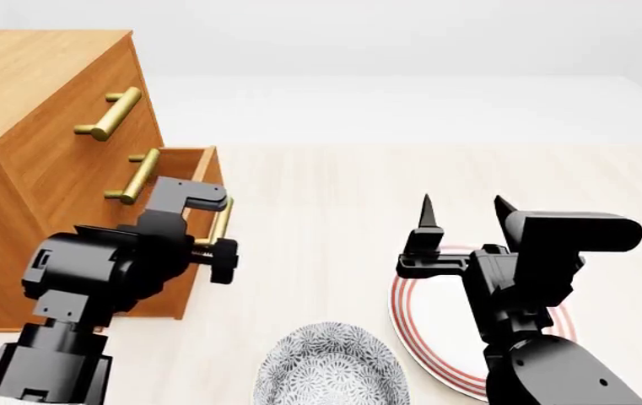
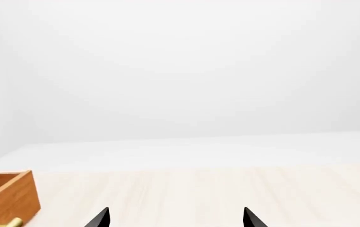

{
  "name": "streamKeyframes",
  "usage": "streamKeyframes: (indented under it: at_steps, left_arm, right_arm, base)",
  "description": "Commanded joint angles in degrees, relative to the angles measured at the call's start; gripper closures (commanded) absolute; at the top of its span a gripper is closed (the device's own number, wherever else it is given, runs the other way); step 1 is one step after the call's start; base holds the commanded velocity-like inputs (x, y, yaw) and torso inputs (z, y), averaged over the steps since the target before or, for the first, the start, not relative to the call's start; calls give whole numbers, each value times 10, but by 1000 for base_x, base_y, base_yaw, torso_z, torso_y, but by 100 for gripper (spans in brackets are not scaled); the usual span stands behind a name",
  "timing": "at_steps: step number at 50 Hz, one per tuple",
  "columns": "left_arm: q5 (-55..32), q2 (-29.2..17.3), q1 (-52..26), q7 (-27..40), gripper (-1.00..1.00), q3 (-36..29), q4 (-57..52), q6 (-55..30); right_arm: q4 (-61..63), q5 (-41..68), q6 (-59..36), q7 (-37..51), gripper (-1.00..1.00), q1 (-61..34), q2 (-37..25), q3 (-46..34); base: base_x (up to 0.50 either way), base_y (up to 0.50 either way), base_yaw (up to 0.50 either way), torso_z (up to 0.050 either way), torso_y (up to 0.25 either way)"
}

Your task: Open the bottom drawer of the cabinet.

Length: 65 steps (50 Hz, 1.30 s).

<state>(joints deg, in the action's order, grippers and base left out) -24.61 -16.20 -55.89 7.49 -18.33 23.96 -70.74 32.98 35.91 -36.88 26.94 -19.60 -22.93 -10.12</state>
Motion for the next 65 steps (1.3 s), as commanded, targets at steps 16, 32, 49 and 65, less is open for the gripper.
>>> streamKeyframes:
  at_steps: [16,32,49,65]
  left_arm:
    - [-51,-1,21,-30,-100,-1,-55,-45]
    - [-62,16,8,-50,-100,-10,-38,-31]
    - [-103,36,22,-36,-100,13,-106,-78]
    - [-114,56,22,-35,-100,2,-112,-74]
  right_arm:
    - [0,3,2,3,-100,-1,-3,-2]
    - [4,7,3,7,-100,1,-7,-1]
    - [5,10,5,8,-100,3,-10,0]
    - [8,13,4,12,-100,1,-14,0]
  base:
    - [0,0,0,0,0]
    - [0,0,0,0,0]
    - [0,0,0,0,0]
    - [0,0,0,0,0]
